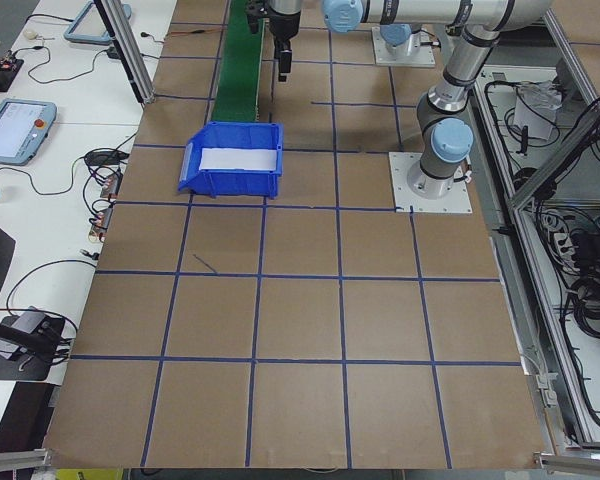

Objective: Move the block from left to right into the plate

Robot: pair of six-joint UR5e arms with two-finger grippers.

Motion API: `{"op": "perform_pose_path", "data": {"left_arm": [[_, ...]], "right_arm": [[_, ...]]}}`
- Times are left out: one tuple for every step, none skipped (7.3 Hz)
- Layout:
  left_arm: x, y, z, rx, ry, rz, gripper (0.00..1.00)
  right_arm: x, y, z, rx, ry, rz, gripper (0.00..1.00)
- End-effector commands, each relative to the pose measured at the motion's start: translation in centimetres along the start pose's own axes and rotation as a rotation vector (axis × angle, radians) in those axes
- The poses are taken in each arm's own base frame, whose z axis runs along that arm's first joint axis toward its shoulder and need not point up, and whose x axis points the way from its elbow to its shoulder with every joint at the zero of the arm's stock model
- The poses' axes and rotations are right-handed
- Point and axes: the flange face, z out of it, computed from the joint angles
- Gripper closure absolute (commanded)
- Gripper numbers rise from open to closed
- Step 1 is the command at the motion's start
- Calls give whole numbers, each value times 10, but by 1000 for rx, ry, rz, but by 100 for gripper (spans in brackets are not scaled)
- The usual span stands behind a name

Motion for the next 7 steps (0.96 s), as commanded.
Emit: {"op": "perform_pose_path", "data": {"left_arm": [[0, 0, 0, 0, 0, 0, 0], [0, 0, 0, 0, 0, 0, 0], [0, 0, 0, 0, 0, 0, 0], [0, 0, 0, 0, 0, 0, 0], [0, 0, 0, -2, 0, 0, 0], [0, 0, 0, -2, 0, 0, 0], [0, 0, 0, -2, 0, 0, 0]], "right_arm": [[-122, -15, -67, -8, -53, 22, 0], [-201, 0, -88, -46, -76, 7, 0], [-305, 37, -110, -46, -49, -45, 0], [-327, 43, -105, -51, -14, -93, 0], [-303, 32, -97, -66, -5, -50, 0], [-262, 14, -86, -90, -16, 33, 0], [-228, 13, -67, -143, -4, 97, 0]]}}
